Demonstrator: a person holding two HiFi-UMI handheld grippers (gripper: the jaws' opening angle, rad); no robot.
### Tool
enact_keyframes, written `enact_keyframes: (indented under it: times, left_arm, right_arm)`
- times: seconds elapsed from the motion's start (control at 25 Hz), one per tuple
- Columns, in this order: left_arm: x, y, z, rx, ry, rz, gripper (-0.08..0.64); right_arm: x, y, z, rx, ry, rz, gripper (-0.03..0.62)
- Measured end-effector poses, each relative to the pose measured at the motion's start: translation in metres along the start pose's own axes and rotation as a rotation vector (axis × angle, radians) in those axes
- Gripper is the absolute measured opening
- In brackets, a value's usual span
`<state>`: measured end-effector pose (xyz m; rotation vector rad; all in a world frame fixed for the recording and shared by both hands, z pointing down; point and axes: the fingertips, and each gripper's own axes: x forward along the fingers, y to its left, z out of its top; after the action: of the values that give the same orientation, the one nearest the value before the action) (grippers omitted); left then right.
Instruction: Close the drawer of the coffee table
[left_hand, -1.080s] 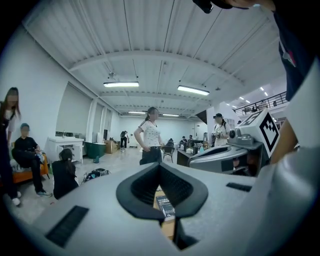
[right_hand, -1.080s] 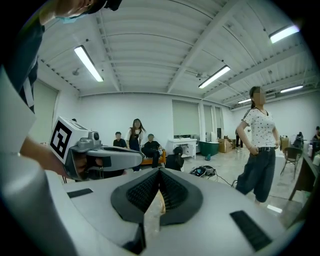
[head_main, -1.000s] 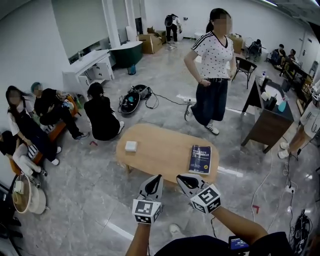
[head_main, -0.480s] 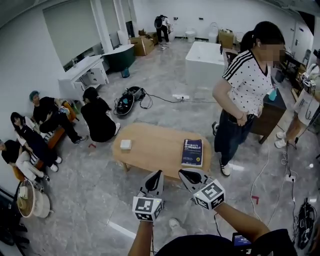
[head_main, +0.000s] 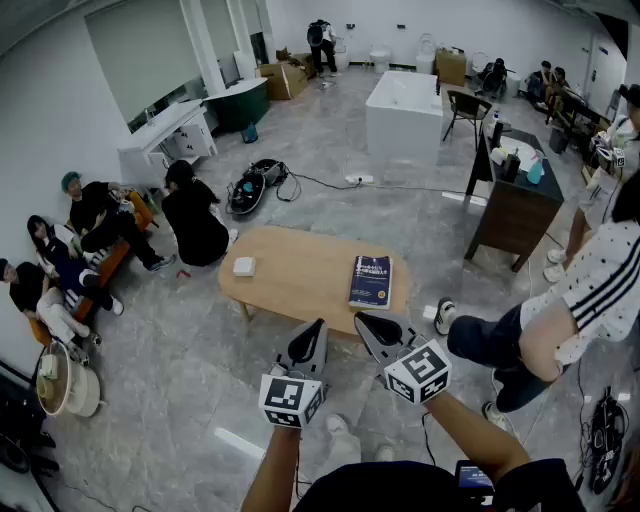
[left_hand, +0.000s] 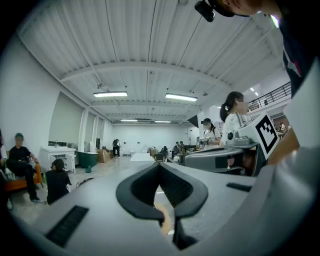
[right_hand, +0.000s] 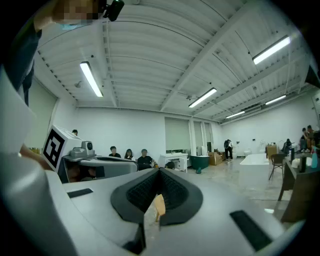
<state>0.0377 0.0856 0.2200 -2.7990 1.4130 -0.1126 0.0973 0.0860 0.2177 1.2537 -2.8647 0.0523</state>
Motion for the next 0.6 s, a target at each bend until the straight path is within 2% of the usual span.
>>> enact_keyframes:
  times: [0.6]
  left_arm:
    - [-0.027, -0.072, 0.018, 0.023, -0.024, 0.003, -0.002]
  right_arm:
    - [-0.073, 0.013, 0.023, -0.006, -0.069, -0.006, 0.011]
